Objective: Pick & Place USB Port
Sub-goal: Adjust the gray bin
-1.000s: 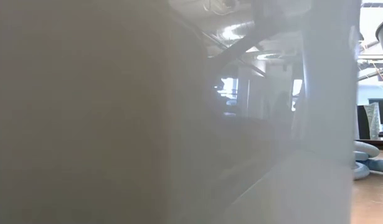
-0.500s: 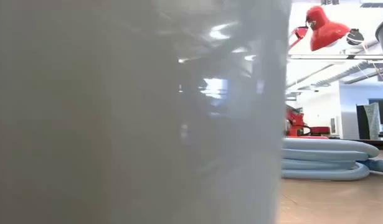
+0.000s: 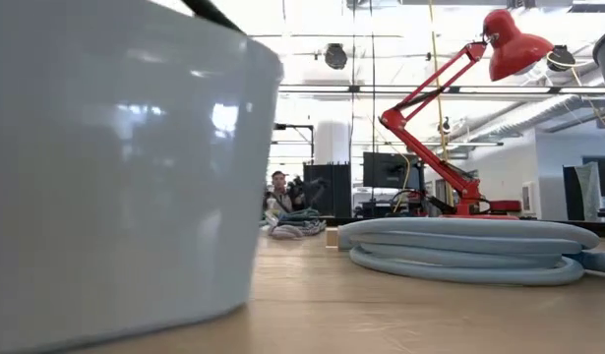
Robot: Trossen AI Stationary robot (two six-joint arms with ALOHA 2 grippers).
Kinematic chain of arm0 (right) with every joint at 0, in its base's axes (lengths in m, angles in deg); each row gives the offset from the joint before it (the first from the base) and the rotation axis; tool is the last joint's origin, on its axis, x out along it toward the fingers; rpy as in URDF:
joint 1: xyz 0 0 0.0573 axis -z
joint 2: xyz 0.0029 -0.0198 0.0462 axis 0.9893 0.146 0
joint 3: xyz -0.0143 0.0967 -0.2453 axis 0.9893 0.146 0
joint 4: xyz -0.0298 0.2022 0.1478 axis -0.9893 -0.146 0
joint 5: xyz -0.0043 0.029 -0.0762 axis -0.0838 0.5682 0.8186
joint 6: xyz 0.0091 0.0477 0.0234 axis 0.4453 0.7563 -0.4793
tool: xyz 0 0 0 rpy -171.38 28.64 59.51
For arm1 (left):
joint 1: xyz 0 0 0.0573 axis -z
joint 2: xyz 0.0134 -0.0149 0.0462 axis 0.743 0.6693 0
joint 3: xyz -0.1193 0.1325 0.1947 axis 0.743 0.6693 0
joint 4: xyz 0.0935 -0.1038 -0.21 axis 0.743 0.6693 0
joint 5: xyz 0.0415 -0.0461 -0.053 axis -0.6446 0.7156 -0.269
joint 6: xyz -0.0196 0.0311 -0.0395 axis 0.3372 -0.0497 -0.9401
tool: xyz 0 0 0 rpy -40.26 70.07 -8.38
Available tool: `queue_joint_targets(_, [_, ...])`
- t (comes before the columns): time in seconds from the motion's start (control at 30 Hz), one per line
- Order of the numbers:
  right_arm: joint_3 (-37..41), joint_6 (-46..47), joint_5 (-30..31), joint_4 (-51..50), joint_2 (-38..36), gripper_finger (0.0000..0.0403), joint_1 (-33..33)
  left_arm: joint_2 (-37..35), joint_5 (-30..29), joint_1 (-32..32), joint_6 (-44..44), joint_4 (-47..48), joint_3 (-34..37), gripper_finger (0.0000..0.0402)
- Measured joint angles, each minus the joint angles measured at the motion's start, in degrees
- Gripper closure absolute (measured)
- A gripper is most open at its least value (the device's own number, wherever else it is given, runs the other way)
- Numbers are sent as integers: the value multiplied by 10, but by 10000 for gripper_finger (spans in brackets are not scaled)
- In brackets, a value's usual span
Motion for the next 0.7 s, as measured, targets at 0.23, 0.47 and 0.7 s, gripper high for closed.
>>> queue_joint_targets(0.23, [0, 0, 0, 0, 1, 238, 0, -4, -3, 3, 16, 28, 2, 402])
queue_joint_targets(0.47, [0, -1, 0, 0, 1, 238, 0, -23, 0, 8, -36, 53, 2, 402])
queue_joint_targets(0.7, [0, -7, 0, -1, 1, 238, 0, -68, -60, 0, -121, 42, 2, 402])
